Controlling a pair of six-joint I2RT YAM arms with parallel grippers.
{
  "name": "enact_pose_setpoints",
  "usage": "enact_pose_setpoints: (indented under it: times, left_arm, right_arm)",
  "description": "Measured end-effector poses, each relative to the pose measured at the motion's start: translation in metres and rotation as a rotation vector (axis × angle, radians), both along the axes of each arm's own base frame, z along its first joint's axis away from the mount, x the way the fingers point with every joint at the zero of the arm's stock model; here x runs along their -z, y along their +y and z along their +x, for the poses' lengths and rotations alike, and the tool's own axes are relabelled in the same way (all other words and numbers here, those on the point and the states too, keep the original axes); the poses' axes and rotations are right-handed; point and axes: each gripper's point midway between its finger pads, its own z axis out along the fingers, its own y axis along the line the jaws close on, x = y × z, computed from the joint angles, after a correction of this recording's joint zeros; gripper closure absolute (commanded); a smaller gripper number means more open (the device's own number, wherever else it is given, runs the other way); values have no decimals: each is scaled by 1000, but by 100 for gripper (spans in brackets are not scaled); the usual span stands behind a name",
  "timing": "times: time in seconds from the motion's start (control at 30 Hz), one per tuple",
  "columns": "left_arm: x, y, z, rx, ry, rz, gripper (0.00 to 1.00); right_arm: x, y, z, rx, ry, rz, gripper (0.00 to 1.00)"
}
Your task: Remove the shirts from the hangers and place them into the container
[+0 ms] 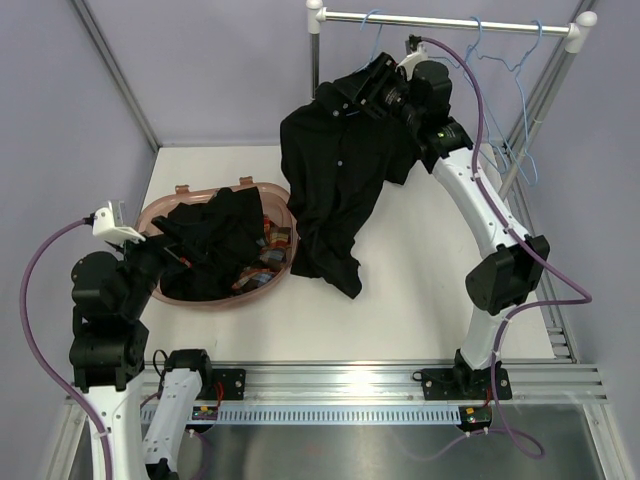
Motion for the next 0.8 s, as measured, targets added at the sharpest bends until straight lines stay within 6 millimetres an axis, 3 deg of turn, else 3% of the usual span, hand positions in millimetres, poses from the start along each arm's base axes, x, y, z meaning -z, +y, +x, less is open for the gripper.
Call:
enact_pose_setpoints:
  times: [0.33, 0.43, 0.47, 0.53, 0.63, 0.7, 0.8]
  left_arm:
    - [-2, -4, -5, 21, -15, 0, 1]
    - [-3, -4, -6, 23, -18, 1, 1]
    - [-3, -4, -6, 25, -18, 3, 1]
    - [-2, -5, -6, 28, -17, 4, 1]
    - [-2, -5, -6, 31, -18, 6, 1]
    - [-2, -6, -6, 35, -17, 6, 1]
    - [-1, -6, -6, 41, -14, 5, 1]
  right_arm:
    - [-4, -6, 17, 73, -50, 21, 44]
    - [-2, -4, 26, 79, -58, 17, 54]
    - [0, -3, 29, 80, -56, 14, 65]
    - [2, -1, 34, 81, -60, 15, 76]
    - [7, -1, 36, 89, -35, 14, 78]
    - [9, -2, 37, 97, -30, 11, 87]
    - [12, -3, 39, 105, -42, 9, 91]
